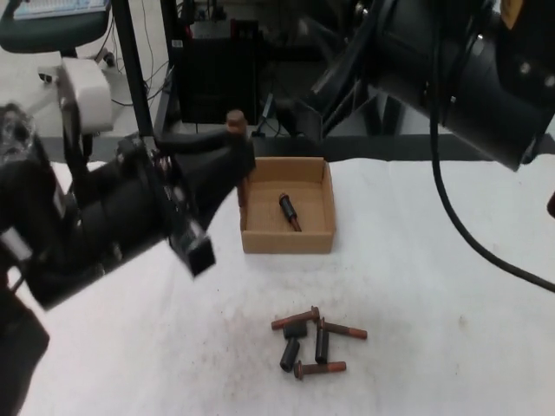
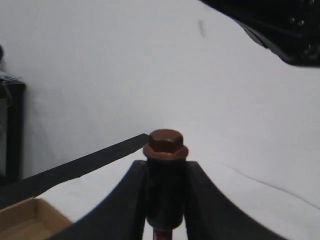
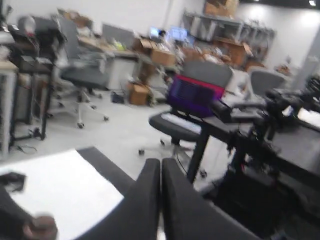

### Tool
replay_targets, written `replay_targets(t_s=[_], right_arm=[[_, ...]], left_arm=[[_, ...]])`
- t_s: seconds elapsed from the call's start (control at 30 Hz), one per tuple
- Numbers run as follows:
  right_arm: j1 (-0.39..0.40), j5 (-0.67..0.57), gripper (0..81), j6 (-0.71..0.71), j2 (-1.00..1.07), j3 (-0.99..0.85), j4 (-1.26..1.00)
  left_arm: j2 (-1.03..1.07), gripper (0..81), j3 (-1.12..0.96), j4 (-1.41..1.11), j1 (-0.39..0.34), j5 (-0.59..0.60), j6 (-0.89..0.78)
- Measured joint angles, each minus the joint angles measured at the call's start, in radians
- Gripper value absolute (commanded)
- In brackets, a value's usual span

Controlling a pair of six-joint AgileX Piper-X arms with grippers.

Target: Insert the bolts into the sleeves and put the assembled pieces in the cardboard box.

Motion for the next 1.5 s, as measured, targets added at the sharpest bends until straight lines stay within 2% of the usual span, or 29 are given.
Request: replay_targets(t_s=[0.03, 0.1, 0.13, 0.3, 0.5, 0.93, 1.2, 1.33, 1.5], right_arm=[[-0.003, 0.000, 0.8, -0.001, 0.000, 0.000, 0.000], [-0.063, 0.036, 0.8, 0.039, 0.000, 0.000, 0.214], [-0.067, 0.037, 0.8, 0.039, 0.000, 0.000, 0.228], [-0.190, 0.054, 0.8, 0.201, 0.000, 0.000, 0.571], [-0.294, 0.000, 0.8, 0.253, 0.000, 0.000, 0.771], [-0.303, -0.098, 0.8, 0.260, 0.000, 0.000, 0.861], [-0.303, -0.143, 0.8, 0.260, 0.000, 0.000, 0.899], [-0.303, -0.145, 0.8, 0.260, 0.000, 0.000, 0.918], [-0.303, -0.155, 0.8, 0.260, 0.000, 0.000, 0.919]], left_arm=[[0.026, 0.3, -0.086, 0.153, 0.001, -0.022, 0.020], [0.109, 0.3, -0.255, 0.354, 0.002, -0.033, 0.065], [0.149, 0.3, -0.316, 0.420, 0.002, -0.036, 0.073], [0.340, 0.3, -0.561, 0.608, 0.002, -0.040, 0.083], [0.603, 0.3, -0.818, 0.782, -0.001, -0.043, 0.079], [1.130, 0.3, -1.351, 1.175, -0.018, -0.082, 0.078], [1.224, 0.3, -1.403, 1.206, -0.017, -0.197, 0.090], [1.227, 0.3, -1.406, 1.198, -0.017, -0.291, 0.137], [1.227, 0.5, -1.408, 1.196, -0.017, -0.311, 0.189]])
